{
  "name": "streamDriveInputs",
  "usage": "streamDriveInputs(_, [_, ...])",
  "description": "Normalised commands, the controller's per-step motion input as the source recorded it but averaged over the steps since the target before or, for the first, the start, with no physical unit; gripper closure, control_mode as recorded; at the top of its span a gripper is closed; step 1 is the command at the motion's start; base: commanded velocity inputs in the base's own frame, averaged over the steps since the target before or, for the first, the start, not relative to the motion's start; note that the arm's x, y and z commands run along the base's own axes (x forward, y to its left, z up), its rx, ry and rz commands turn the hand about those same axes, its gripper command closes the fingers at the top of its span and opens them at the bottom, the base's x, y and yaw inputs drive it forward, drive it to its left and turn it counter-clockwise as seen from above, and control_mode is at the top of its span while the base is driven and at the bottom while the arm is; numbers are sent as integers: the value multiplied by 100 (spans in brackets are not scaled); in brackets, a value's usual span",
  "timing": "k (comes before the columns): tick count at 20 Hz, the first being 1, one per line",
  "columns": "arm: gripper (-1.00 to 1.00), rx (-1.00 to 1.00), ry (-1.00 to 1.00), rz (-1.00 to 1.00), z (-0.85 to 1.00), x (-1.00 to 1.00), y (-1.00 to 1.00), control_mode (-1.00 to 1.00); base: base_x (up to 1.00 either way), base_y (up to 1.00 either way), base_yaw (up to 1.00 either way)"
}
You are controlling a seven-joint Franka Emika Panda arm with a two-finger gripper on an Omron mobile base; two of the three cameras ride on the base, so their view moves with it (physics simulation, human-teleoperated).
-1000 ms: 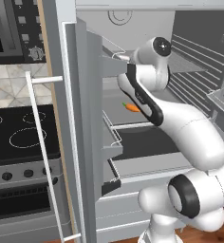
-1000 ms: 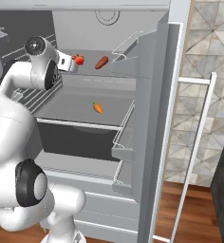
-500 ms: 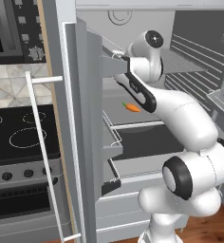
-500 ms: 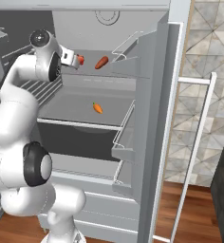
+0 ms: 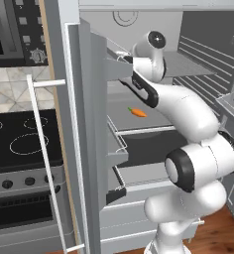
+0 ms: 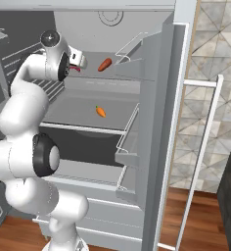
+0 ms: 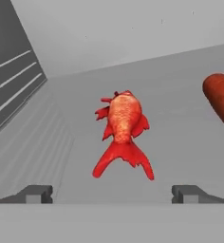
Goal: Place one carrot and one fish in each tupperware on the nearby counter, to pack two identical lunches.
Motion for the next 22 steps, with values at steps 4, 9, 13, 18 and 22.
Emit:
streamDriveInputs(4, [-100, 0, 1, 0, -15, 51, -4, -100, 0, 0, 0])
streamDriveInputs(9, [-100, 0, 8, 0, -1, 54, 0, -100, 0, 0, 0])
streamDriveInputs(13, [-100, 0, 10, 0, 0, 55, 0, -100, 0, 0, 0])
streamDriveInputs(18, [-100, 0, 8, 0, -1, 49, 0, -100, 0, 0, 0])
streamDriveInputs(22, [-100, -1, 2, 0, -23, 28, 2, -100, 0, 0, 0])
